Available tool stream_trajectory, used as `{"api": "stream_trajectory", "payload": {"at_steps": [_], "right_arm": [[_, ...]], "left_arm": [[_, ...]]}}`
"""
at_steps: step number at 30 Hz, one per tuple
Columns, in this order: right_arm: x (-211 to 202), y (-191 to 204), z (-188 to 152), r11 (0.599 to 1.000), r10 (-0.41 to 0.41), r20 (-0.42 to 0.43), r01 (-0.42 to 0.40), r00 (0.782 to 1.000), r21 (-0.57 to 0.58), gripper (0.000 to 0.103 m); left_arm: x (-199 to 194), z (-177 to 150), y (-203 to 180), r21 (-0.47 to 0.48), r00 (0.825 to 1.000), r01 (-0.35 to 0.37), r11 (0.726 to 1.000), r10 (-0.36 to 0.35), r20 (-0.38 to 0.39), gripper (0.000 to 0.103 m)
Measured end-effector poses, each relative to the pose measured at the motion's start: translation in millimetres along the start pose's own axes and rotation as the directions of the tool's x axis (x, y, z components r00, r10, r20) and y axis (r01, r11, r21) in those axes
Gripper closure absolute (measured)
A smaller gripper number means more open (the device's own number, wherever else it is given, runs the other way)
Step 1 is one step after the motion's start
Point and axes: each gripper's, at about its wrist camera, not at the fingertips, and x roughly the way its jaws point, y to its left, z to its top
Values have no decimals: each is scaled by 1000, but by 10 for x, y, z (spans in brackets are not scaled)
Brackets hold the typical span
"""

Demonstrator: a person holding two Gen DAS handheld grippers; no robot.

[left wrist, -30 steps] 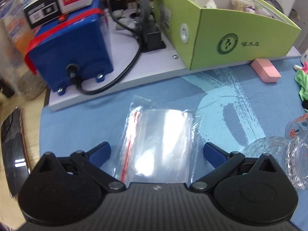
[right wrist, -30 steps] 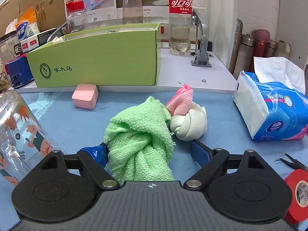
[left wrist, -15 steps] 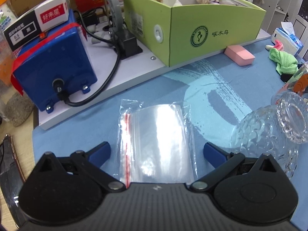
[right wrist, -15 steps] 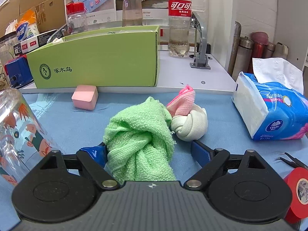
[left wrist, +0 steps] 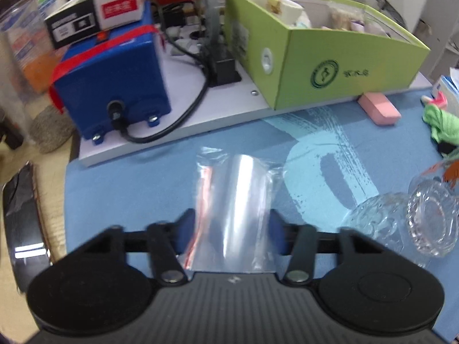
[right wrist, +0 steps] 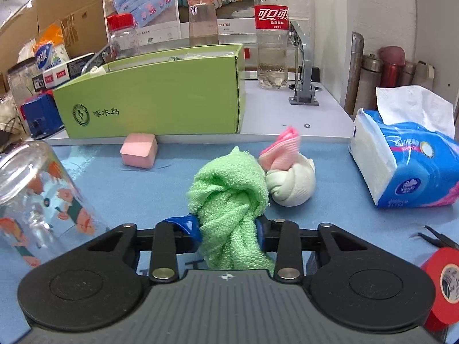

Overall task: Organize soft objects
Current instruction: 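Close the left gripper on the zip bag while the right gripper grasps the green towel, then carry the zip bag and towel into the green box and open both grippers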

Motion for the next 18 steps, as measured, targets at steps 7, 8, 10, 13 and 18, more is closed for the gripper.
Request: {"api": "stream_trajectory", "payload": {"at_steps": [7, 8, 10, 13, 18], "right_arm": [[-498, 2, 25, 991, 123, 75, -127, 990, 51, 86], [-571, 33, 73, 989, 138, 94, -143, 986, 42, 86], [-661, 91, 211, 986, 160, 137, -165, 977, 22, 86], [-616, 140, 562, 980, 195, 188, -198, 963, -3, 86], [-234, 161, 1278, 978, 206, 232, -202, 950, -43, 85]], "left_arm": [[-405, -54, 108, -136, 995, 89, 987, -83, 50, 72], [-490, -31, 88, -132, 994, 94, 987, -86, 68, 72], [-662, 57, 14, -122, 989, 117, 986, -105, 102, 72], [-823, 320, -94, -83, 982, 131, 988, -118, 146, 72], [-854, 988, -165, -59, 978, 123, 991, -110, 178, 72]]}}
